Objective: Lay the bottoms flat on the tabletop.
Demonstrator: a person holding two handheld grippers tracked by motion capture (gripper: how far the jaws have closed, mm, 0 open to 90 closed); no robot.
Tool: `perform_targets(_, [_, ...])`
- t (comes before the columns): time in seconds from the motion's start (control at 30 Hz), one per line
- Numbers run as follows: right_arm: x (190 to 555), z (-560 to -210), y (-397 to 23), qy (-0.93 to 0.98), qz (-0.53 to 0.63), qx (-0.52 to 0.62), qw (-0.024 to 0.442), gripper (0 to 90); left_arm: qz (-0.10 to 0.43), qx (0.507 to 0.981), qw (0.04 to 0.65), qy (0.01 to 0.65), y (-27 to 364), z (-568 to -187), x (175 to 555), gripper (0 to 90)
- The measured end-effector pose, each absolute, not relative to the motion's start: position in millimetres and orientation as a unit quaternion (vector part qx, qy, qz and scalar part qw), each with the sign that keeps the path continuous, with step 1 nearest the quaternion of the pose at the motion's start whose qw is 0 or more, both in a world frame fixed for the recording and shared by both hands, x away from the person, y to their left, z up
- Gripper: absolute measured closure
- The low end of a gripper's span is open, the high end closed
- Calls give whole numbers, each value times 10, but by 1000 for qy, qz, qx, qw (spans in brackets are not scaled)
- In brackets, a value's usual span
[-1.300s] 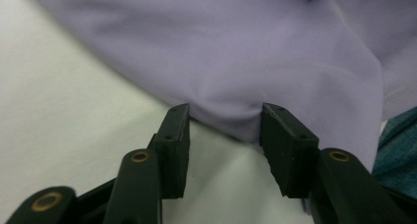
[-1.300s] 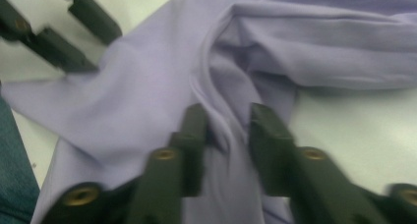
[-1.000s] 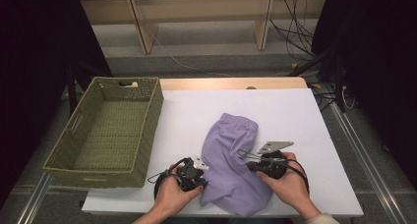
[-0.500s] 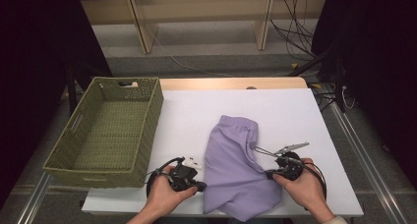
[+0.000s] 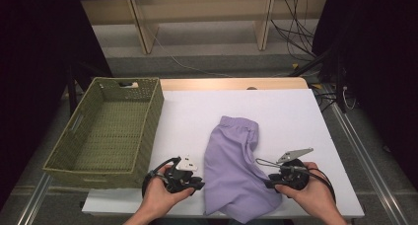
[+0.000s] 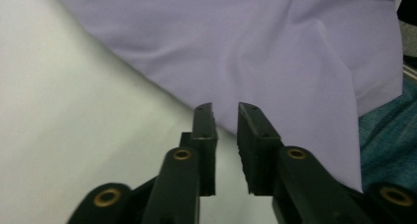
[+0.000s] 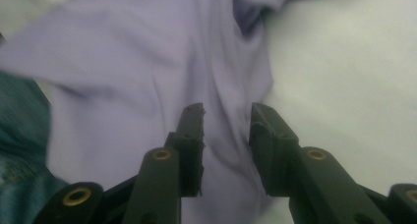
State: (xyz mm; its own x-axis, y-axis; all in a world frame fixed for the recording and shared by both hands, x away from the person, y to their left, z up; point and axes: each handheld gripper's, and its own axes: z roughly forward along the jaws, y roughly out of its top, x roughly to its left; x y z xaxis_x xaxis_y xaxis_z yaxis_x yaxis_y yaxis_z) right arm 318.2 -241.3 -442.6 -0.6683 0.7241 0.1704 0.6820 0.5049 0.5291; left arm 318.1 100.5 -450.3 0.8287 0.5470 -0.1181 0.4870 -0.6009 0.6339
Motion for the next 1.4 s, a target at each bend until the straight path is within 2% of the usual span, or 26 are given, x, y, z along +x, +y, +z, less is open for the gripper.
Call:
perform_targets(0.03, [3170,-4433,-2431,870,277,406,39,700,46,896,341,282,985,-4511,3170,737])
perform_targets(0.13, [3156,-4459,-2484,871,258,417,29,863,42,908,331,255,906,-4541,3132,696])
perform_targets(0.23, [3182,-4473,-2543,860,255,442,20,888,29,921,306,242,838,-4611,3110,606])
perform_targets(0.33, [3218,-4507,-2611,853,236,465,31,884,26,921,302,244,830,-4651,3112,576])
perform_targets(0.43, [3222,-4488,-2611,851,227,469,59,831,30,915,312,254,874,-4615,3134,586])
perform_targets(0.53, [3210,-4379,-2486,848,279,443,84,751,34,909,321,265,934,-4583,3156,589])
perform_targets(0.63, [3213,-4322,-2255,850,332,401,85,700,42,904,326,273,1005,-4580,3153,577])
perform_targets(0.83, [3221,-4473,-1631,870,358,336,34,598,76,890,337,297,1189,-4563,3123,512])
perform_targets(1.07, [3157,-4629,-1092,895,339,292,-5,539,101,881,332,320,1290,-4562,3127,393])
perform_targets(1.23, [3094,-4697,-931,897,336,288,-8,475,108,879,329,328,1293,-4577,3147,379])
perform_targets(1.4, [3036,-4801,-843,903,325,281,9,477,110,880,323,331,1297,-4611,3168,381])
